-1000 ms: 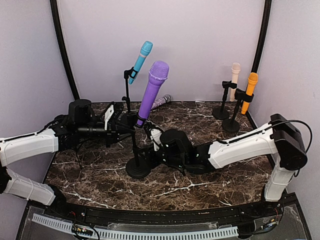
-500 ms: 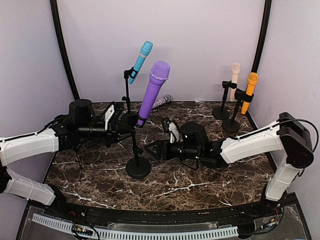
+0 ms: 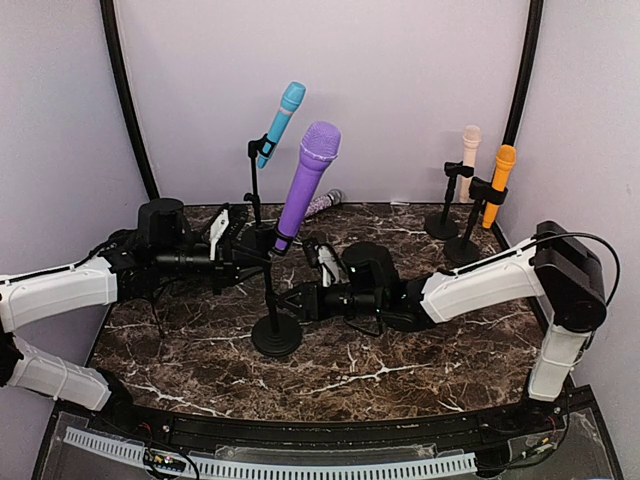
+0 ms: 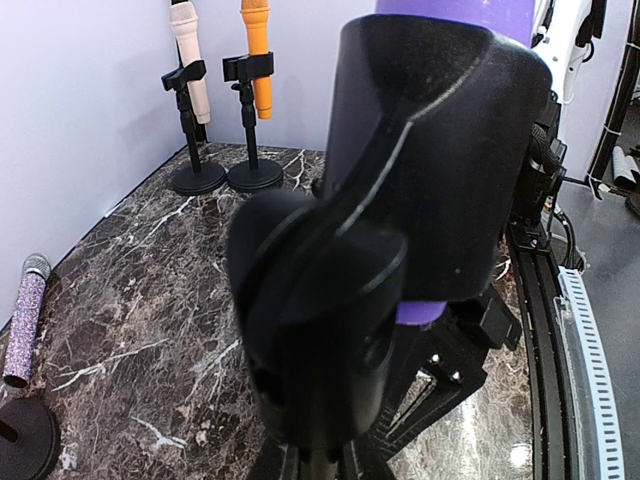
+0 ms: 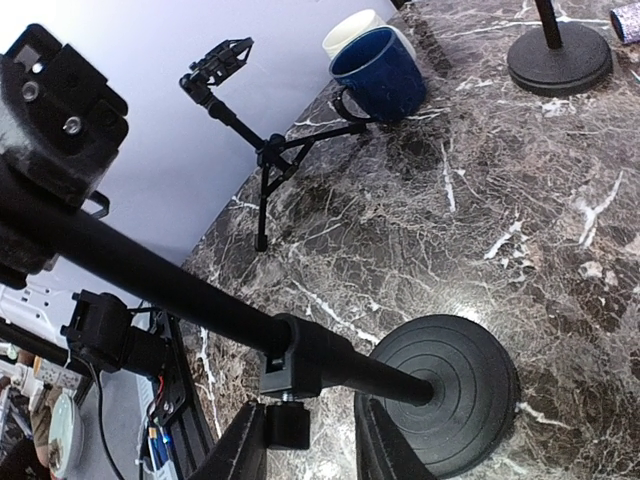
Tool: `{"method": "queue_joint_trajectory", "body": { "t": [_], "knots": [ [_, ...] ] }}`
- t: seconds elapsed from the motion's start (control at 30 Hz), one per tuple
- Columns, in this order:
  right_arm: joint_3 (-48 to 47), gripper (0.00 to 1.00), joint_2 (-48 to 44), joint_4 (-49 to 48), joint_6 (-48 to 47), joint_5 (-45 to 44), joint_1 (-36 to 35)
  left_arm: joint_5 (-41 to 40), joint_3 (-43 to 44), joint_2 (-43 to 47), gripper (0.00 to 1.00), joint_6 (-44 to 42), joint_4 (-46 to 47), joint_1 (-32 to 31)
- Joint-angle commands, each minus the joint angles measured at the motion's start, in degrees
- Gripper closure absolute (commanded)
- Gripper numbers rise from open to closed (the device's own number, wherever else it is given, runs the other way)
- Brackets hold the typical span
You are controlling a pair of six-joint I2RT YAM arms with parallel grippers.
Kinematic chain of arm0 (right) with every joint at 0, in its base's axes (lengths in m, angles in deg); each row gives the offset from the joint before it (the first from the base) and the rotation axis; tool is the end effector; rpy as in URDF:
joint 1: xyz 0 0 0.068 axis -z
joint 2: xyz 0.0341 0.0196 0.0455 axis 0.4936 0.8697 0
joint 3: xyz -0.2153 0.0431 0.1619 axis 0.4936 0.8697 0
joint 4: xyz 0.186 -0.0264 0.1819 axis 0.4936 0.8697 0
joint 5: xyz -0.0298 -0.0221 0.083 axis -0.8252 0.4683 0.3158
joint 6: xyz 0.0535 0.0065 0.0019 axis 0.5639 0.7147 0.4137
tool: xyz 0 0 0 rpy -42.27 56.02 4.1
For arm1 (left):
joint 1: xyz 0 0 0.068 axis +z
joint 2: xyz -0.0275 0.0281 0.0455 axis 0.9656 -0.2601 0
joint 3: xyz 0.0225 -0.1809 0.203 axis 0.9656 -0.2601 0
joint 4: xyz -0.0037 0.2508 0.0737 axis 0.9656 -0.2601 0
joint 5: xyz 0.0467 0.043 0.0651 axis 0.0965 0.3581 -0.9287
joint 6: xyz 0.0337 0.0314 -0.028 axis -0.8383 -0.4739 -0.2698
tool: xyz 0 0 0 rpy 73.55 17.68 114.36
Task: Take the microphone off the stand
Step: Unscrew the knob on the stand of the microphone stand.
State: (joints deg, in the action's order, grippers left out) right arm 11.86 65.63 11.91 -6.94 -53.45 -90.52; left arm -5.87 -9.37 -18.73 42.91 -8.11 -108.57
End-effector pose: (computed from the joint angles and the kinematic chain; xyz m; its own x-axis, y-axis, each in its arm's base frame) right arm 0.1887 0.3534 0.2056 -0.7031 -0.0093 -0.7111 -0.6484 0.4189 0.6356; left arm 0.2143 -0.1686 0.2859 0.0133 0.2119 -0.9772 0.9529 0.2935 0.0766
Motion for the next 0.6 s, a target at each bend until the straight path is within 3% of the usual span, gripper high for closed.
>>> {"method": "queue_joint_trajectory", "body": {
  "t": [0.0,0.23,0.57],
  "knots": [
    [-2.57,0.77,0.95,1.59,-3.54,-1.56,-1.01,-1.1,0.87,-0.94,1.0,-1.73,-3.38,-0.36],
    [-3.17,1.0,0.93,3.84,-6.31,-6.52,-2.85,-1.31,0.88,-1.01,1.0,-1.89,-3.49,-0.45],
    [-7.18,1.0,2.81,13.88,-13.63,-25.56,-8.47,-1.82,0.79,-0.97,1.0,-1.85,-3.42,-0.54]
  ]
}}
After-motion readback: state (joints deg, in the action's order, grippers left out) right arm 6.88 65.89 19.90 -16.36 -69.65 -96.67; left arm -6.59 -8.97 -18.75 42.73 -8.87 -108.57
